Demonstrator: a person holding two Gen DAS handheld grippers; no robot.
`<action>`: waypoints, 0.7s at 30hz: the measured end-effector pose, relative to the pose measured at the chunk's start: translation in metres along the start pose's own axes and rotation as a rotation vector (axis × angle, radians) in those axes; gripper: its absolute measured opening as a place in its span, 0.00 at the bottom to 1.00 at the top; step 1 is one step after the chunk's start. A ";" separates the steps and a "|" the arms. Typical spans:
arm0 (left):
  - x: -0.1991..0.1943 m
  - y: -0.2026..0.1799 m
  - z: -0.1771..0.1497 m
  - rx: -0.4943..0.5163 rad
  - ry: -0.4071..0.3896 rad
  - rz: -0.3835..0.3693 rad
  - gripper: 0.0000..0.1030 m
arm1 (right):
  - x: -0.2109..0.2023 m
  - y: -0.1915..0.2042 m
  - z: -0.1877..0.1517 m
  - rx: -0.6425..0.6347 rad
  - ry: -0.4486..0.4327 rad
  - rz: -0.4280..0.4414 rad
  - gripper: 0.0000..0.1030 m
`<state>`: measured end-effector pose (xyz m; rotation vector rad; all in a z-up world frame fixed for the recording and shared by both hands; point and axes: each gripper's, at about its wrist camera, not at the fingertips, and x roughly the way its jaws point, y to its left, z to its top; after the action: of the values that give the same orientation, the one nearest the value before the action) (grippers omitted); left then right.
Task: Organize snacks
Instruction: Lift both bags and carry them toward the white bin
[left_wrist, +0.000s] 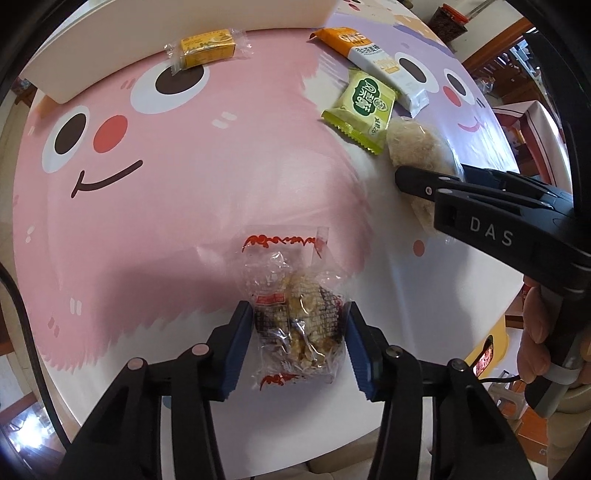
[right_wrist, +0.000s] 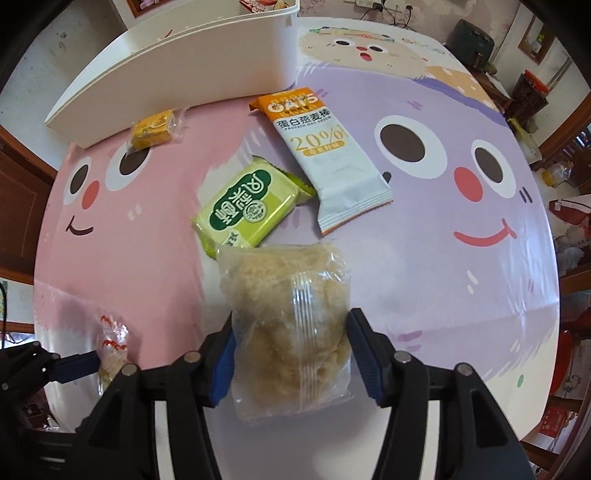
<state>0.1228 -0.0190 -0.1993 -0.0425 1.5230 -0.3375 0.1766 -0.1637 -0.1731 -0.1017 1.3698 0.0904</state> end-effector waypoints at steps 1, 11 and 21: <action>-0.002 0.002 0.001 -0.001 -0.005 -0.007 0.46 | -0.001 0.000 0.000 0.009 -0.002 0.009 0.43; -0.042 0.027 0.009 -0.009 -0.112 0.000 0.46 | -0.018 0.007 0.000 0.073 0.025 0.135 0.36; -0.114 0.078 0.043 -0.090 -0.286 0.075 0.46 | -0.052 0.047 0.033 0.001 -0.044 0.205 0.36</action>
<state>0.1789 0.0750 -0.1042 -0.1004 1.2521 -0.1931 0.1928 -0.1137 -0.1162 0.0422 1.3338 0.2621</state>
